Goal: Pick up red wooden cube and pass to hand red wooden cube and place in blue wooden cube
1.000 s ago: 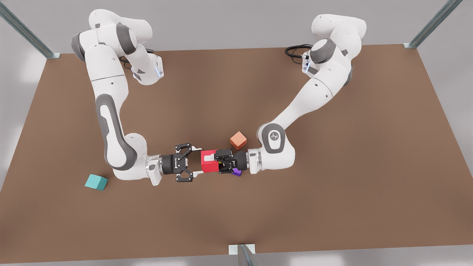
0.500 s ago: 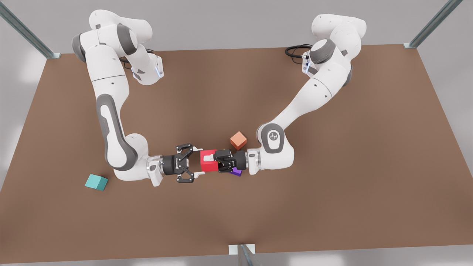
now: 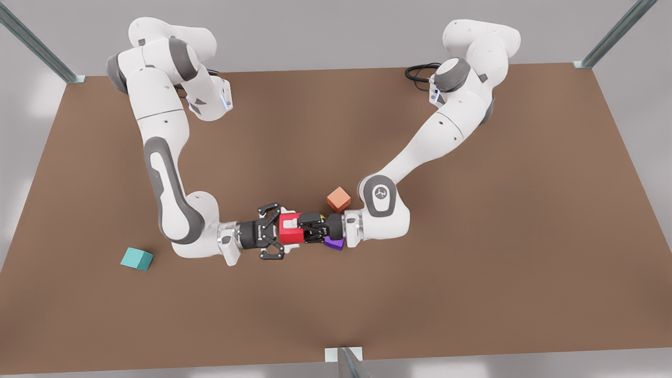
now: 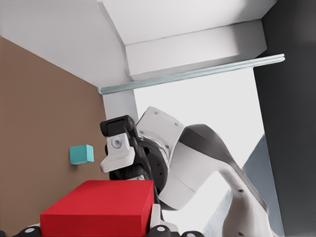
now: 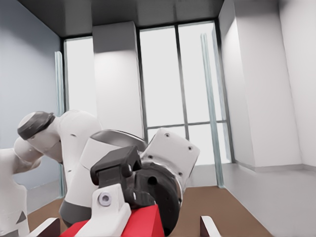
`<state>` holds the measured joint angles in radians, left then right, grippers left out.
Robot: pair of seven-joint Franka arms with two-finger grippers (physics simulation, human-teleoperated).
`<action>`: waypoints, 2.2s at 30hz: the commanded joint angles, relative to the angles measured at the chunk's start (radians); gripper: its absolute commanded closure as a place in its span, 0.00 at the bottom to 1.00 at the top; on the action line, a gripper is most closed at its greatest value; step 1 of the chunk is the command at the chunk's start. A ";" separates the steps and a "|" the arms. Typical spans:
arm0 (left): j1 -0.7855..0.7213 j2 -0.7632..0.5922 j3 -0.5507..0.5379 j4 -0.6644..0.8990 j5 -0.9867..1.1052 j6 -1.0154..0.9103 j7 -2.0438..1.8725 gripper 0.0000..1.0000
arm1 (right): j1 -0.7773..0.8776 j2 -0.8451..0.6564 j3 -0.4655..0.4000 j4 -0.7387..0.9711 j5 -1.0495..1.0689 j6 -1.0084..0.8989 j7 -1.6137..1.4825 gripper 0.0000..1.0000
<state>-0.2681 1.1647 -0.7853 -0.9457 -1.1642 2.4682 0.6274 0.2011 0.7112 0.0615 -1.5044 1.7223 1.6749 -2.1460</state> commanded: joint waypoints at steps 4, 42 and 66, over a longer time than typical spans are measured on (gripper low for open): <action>-0.002 -0.002 -0.002 0.001 -0.020 -0.011 0.090 0.57 | -0.002 0.001 0.001 0.003 0.000 0.005 0.031 0.43; 0.487 -0.442 0.009 0.002 1.489 -1.347 -0.963 0.00 | -0.247 -0.013 -0.118 0.176 -1.489 -0.009 0.492 0.39; 0.004 -0.858 0.865 -0.508 0.995 -1.028 -0.678 0.00 | -0.255 -0.001 -0.253 0.017 -1.635 0.463 0.540 0.39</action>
<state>-0.2636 0.3075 0.0789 -1.4547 -0.1651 1.4462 0.0609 -0.0548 0.7123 -0.1916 -1.4833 0.0842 2.1044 -1.7119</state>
